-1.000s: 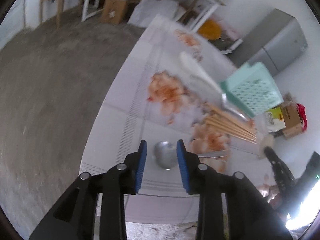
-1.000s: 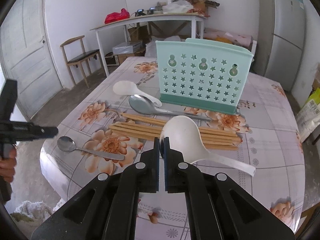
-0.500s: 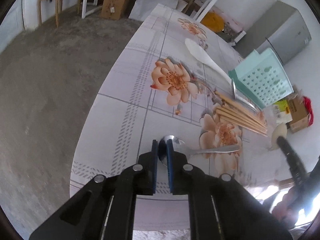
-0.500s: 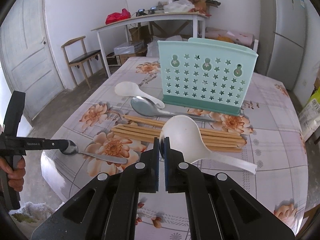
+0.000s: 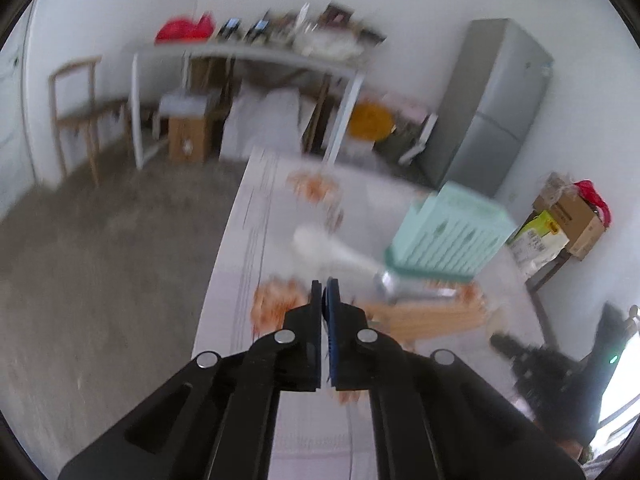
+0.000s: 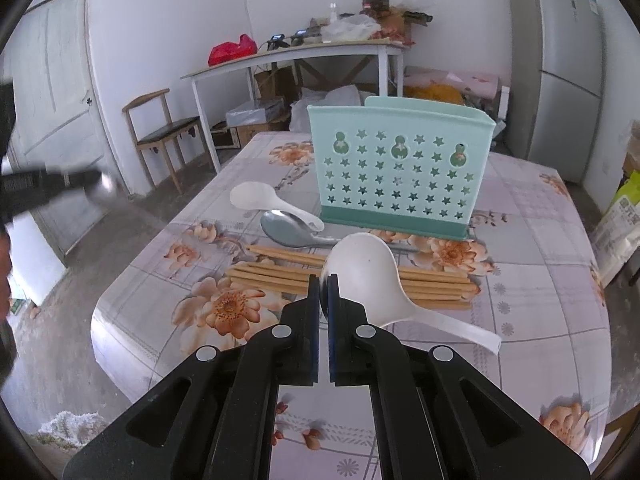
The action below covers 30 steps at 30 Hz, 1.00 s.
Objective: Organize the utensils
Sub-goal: 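Carry the metal spoon with the left tool into the green holder and release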
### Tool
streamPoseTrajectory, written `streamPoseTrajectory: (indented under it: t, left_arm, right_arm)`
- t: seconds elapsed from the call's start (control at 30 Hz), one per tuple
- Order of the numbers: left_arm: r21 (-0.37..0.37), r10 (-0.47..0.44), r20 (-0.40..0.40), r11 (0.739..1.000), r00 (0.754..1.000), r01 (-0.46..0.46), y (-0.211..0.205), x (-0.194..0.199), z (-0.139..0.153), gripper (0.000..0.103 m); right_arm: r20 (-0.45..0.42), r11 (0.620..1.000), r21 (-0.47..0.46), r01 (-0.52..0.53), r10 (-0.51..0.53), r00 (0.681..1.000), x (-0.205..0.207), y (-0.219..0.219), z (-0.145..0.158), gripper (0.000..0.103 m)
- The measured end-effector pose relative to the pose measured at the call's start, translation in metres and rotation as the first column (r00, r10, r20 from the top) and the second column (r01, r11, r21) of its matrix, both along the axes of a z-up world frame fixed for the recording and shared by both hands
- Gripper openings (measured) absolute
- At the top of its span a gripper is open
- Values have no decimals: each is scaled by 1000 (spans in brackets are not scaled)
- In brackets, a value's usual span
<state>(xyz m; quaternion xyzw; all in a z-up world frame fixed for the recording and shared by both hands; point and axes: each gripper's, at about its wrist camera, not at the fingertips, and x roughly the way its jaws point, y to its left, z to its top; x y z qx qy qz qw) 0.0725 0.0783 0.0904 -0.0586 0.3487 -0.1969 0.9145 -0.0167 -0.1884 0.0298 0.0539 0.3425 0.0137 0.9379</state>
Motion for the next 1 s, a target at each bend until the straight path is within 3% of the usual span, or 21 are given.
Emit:
streamPoseTrajectory:
  t: [0.13,0.23,0.37,0.47,0.63,0.73,0.83,1.0]
  left_arm:
    - [12,-34,127,999,991,32,-13,5,39,1]
    - [14,-56,234,998,971,54,-25,11,71,1]
    - [42,-110,364,994,925,102,-55,22,106,1]
    - [119,-156,441,986,884,115,-85,28,117,1]
    - [262,-246,472,956,847,132,-136,46,105,2]
    - [330,-285,465,934,838,135,-158,60,89,2]
    - [377,-313,446,915,839,141,-175,71,74,2]
    - [408,-346,374,895,860,183,-198,90,52,2]
  right_arm:
    - [12,1000,15,5,-5,1000,-2,-3,3,2]
    - [18,1000,21,5,-5,1000,-3,-5,5,2]
    - [23,999,32,3,-4,1000,-4,-7,5,2]
    - [26,999,38,3,-4,1000,-4,-9,6,2]
    - [28,999,44,3,-4,1000,-3,-11,7,2]
    - [25,999,48,1,-2,1000,-1,-12,7,2]
    - [25,999,52,0,-2,1000,-1,-13,6,2]
    - [24,998,57,1,-2,1000,0,-14,4,2]
